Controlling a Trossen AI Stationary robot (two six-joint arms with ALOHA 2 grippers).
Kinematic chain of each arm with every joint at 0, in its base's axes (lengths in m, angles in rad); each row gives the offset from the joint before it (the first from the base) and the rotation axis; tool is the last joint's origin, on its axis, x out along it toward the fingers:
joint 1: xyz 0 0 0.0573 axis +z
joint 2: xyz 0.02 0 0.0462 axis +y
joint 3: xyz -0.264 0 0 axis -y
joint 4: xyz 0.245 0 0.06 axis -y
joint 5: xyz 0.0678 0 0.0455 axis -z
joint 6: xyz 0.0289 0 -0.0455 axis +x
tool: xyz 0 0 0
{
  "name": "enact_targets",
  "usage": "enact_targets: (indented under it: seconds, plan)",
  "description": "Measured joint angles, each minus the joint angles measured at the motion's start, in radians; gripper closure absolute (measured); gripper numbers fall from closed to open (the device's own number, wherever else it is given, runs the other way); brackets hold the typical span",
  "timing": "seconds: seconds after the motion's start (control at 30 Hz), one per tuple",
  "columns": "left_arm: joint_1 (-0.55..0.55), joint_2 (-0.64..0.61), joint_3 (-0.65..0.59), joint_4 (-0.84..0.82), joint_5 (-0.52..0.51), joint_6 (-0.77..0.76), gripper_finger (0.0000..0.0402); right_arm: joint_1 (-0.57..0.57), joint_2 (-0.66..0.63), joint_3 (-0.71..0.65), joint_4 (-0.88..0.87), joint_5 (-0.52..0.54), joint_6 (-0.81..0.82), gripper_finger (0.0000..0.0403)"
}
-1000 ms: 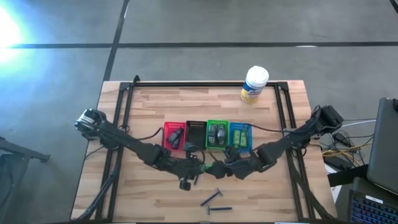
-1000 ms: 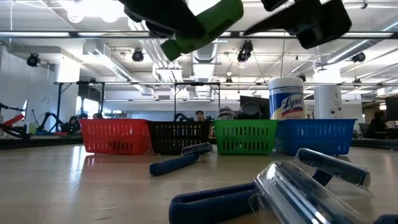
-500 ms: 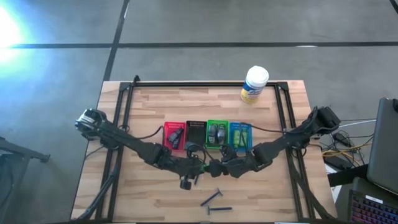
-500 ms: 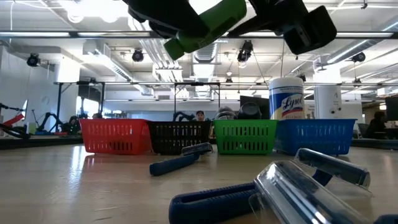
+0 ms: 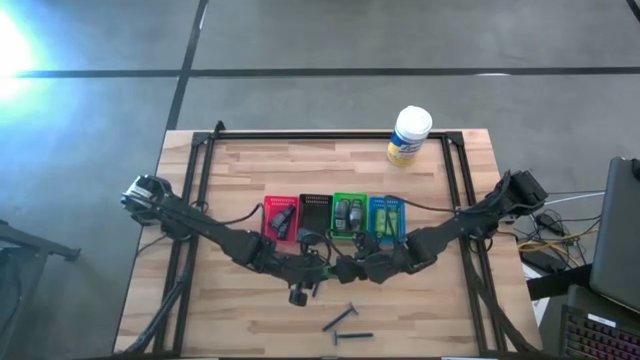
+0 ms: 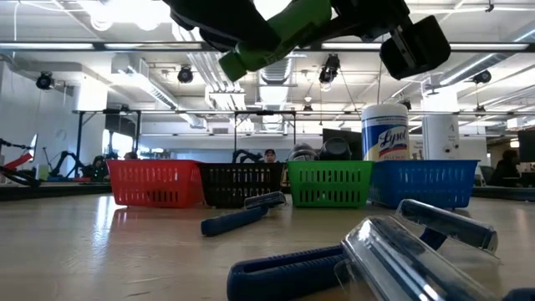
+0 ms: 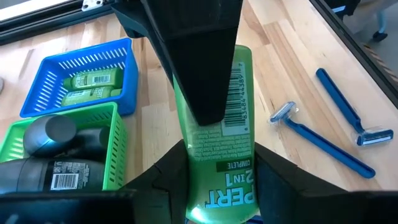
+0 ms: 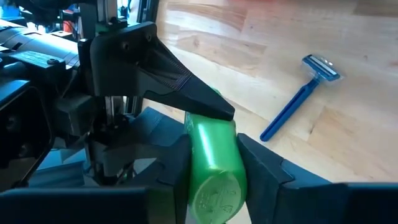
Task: Pick & Place Travel size toiletries
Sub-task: Put the green shampoo into the blue basket
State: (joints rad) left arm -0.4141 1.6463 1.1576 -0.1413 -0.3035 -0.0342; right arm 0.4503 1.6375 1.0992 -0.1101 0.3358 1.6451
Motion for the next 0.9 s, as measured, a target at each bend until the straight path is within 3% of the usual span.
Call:
enact_targets:
  seconds: [0.1, 0.37, 0.5, 0.67, 0.9]
  plan:
    - [0.000, 0.000, 0.000, 0.001, 0.000, -0.002, 0.0258, 0.000, 0.000, 0.000, 0.001, -0.015, -0.003, 0.0279]
    - [0.001, 0.000, 0.000, 0.001, -0.008, -0.002, 0.0259, 0.001, 0.000, -0.004, -0.008, -0.032, -0.024, 0.0168]
    - [0.002, 0.000, 0.000, 0.001, -0.013, -0.003, 0.0259, 0.002, 0.000, -0.004, -0.009, -0.034, -0.027, 0.0145]
    - [0.003, 0.000, 0.000, 0.000, -0.012, -0.003, 0.0259, -0.004, 0.000, -0.004, -0.007, -0.031, -0.029, 0.0169]
    - [0.003, 0.000, 0.000, -0.002, -0.011, -0.003, 0.0258, -0.006, 0.000, -0.004, 0.003, -0.030, -0.029, 0.0249]
